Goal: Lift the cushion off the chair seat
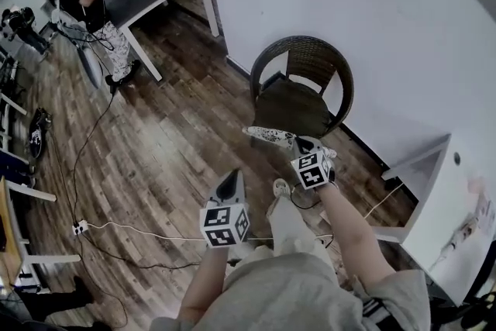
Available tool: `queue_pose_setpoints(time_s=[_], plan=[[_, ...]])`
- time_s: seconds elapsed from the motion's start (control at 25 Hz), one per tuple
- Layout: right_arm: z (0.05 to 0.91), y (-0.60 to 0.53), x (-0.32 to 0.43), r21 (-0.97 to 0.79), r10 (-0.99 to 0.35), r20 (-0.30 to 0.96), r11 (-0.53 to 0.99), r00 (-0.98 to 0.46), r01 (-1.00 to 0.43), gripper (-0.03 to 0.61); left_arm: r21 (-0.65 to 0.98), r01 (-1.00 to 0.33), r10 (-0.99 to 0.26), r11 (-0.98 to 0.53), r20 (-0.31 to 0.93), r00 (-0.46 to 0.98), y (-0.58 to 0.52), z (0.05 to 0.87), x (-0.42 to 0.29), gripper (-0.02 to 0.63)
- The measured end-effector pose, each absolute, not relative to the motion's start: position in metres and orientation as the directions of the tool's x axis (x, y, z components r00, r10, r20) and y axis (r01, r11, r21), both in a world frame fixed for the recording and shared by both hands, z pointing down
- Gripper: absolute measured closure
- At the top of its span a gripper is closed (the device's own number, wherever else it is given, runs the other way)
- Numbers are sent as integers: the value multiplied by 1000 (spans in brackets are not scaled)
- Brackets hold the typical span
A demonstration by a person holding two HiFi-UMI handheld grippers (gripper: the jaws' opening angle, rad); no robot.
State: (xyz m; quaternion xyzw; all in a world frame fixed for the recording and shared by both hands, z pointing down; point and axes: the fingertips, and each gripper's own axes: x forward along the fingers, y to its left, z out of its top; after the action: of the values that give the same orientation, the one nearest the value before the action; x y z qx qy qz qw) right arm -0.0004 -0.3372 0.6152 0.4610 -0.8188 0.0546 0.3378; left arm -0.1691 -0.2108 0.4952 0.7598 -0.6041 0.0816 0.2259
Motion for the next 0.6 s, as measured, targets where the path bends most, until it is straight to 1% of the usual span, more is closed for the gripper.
queue_pose_setpoints(time_s=[0.32,0.6], plan=[[563,-281,2,236,-779,517,527,-353,-817,574,212,-953,-894,-215,349,280,-157,470,-164,600],[519,-224,2,203,-818,444,489,-366,-848,574,185,-948,-899,-259,312,307,-112,448,-164,600]])
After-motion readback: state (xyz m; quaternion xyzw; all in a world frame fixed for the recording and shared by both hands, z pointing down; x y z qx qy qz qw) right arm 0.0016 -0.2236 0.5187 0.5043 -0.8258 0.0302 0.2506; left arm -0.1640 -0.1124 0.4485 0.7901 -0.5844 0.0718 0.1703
